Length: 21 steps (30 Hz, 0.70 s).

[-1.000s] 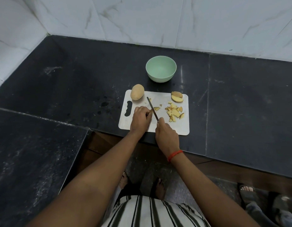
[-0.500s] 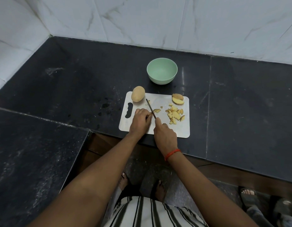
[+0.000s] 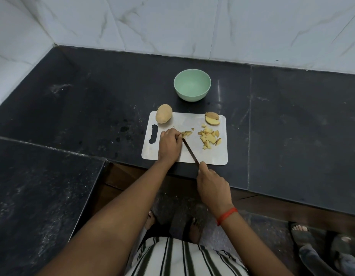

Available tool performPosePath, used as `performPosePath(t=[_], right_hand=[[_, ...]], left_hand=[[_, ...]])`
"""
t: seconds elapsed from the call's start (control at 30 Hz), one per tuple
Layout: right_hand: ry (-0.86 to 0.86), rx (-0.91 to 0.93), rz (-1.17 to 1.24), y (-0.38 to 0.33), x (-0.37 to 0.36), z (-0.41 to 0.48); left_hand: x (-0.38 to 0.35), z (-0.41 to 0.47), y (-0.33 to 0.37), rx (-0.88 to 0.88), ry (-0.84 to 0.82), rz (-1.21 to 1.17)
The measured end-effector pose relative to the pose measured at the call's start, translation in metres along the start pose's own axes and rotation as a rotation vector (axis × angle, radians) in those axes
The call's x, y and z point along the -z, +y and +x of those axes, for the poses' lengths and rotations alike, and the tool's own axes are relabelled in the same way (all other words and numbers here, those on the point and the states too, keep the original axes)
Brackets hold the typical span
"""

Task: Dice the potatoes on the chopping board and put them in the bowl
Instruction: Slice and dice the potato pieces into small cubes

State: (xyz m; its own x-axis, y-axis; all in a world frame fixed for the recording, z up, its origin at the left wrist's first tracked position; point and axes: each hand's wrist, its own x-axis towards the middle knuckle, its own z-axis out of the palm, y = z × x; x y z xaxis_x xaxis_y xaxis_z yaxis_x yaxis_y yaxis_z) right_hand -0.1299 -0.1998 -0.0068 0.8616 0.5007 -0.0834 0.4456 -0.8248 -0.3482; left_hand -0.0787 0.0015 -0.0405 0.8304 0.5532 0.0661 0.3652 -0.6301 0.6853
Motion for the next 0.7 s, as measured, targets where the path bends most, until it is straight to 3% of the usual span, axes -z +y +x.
performPosePath(t=[0.07,0.23,0.5,0.6,0.7], right_hand=[[0.045,-0.026,0.112,0.006,0.011,-0.003],[0.227,-0.031,0.421,0.028,0.023,0.024],[0.289,-0.013,0.518,0.049,0.002,0.064],[0.364,-0.014,0.570,0.051,-0.003,0.063],[0.416,-0.027,0.639,0.051,-0.001,0.061]], left_hand=[[0.002,0.001,0.003,-0.003,-0.020,0.014],[0.011,0.013,0.013,-0.077,-0.250,0.208],[0.012,0.038,0.031,-0.167,-0.458,0.339],[0.009,0.039,0.032,-0.129,-0.441,0.241],[0.008,0.035,0.037,0.009,-0.352,-0.082]])
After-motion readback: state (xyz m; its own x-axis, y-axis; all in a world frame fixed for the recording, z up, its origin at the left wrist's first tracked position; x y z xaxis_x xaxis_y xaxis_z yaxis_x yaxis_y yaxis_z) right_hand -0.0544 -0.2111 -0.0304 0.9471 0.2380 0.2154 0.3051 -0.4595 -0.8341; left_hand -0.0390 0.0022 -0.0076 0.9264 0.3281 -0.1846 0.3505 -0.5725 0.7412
